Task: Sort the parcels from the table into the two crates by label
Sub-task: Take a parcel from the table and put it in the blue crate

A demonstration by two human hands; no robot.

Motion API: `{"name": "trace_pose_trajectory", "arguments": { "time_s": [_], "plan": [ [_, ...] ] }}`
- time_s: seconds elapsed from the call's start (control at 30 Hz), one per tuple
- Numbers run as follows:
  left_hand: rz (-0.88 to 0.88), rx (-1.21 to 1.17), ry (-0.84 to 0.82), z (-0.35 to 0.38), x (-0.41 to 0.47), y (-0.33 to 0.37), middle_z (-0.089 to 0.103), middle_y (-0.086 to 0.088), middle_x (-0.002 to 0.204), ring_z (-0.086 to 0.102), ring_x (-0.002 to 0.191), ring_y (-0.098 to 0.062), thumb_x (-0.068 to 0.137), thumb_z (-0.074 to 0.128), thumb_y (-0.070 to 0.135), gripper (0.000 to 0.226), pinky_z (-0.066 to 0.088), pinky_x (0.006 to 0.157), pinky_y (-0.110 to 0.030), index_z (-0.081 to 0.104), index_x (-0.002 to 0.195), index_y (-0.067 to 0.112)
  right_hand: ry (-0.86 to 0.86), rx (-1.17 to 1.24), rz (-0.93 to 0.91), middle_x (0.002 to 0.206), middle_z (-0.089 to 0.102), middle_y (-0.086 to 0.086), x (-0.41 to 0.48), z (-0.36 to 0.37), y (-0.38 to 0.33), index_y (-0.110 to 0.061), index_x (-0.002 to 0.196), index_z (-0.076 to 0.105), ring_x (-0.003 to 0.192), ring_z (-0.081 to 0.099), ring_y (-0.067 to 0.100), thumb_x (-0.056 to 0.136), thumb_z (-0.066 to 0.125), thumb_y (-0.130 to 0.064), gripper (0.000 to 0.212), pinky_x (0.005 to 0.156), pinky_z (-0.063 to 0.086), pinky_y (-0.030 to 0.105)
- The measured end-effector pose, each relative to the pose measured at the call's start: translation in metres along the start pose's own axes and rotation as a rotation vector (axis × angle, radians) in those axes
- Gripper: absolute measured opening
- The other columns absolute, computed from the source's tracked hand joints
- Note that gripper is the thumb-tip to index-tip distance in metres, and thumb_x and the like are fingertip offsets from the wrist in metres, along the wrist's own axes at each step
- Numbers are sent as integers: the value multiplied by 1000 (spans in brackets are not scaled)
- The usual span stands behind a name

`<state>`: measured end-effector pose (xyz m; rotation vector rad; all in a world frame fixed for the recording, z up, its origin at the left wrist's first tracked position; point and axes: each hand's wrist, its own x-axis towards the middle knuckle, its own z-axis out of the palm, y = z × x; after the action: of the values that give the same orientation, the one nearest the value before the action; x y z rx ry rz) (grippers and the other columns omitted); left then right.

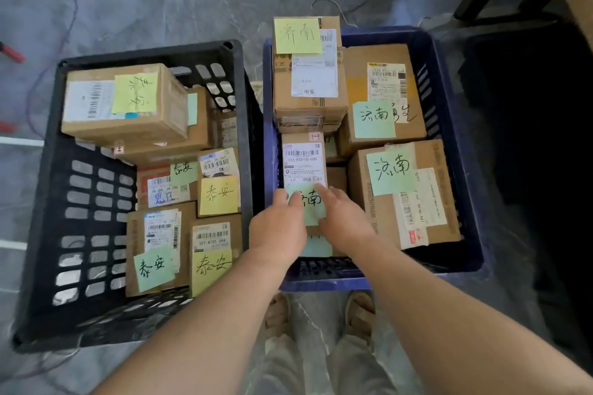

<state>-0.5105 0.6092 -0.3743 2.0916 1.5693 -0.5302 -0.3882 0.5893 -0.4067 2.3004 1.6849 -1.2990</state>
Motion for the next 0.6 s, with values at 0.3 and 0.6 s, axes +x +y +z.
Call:
{"name": "trace_pose_trajectory", "arguments": {
  "time_s": [0.3, 0.6],
  "plan": [
    [104, -135, -9, -15, -31, 39, 21, -2, 158, 28, 141, -22, 101, 40, 24, 56, 37, 107, -37, 21, 153, 20, 138, -167, 106, 156, 20, 5, -60, -54, 33, -23, 152, 23, 141, 20, 25, 95, 45, -9, 62, 106, 37, 37],
    [76, -261, -143, 20, -21, 105, 16, -7, 161, 28, 143, -26, 100, 46, 27, 68, 34, 113, -39, 8, 156, 23, 77, -200, 309, 159, -5, 19, -68, -72, 107, -25, 155, 7, 146, 4, 37, 98, 47, -17, 70, 114, 27, 43]
  ]
}}
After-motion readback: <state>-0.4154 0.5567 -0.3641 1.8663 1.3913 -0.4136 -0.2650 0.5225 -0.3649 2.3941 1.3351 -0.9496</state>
